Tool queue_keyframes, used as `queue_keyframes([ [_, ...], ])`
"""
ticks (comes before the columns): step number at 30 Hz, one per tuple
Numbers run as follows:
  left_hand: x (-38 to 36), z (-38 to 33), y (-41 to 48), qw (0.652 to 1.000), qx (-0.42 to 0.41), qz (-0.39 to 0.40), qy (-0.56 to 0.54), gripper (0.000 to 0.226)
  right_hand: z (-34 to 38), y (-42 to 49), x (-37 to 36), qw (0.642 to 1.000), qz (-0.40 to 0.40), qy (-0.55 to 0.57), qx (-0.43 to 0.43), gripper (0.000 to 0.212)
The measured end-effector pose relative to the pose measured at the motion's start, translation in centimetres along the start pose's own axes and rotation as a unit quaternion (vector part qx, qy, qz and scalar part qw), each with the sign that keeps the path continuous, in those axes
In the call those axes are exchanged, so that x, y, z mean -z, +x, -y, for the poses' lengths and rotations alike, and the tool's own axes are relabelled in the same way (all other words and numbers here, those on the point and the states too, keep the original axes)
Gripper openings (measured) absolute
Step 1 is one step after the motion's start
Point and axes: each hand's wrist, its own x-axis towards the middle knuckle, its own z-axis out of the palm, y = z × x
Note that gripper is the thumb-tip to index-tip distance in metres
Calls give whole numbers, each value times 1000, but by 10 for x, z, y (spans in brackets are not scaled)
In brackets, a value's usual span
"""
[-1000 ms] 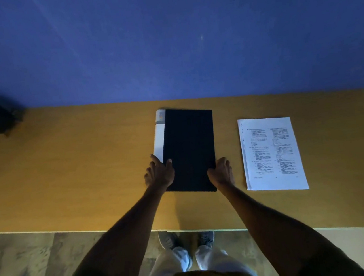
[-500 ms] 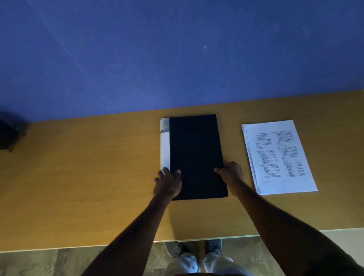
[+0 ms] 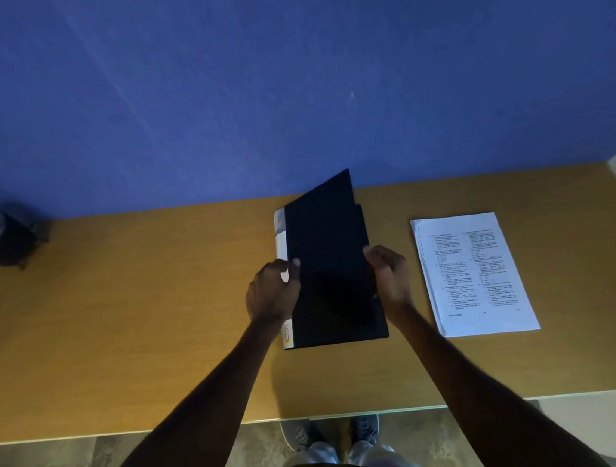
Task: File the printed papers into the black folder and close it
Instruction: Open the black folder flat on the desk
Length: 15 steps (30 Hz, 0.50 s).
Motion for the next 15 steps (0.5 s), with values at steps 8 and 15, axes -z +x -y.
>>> queue_keyframes([
  [8,58,-17,8,980,-44,-86,-174,49,39,-38,-85,983,114,106,93,35],
  [15,112,63,15,957,-54,-107,-264,20,5,-59,-168,957,205,-85,185,36],
])
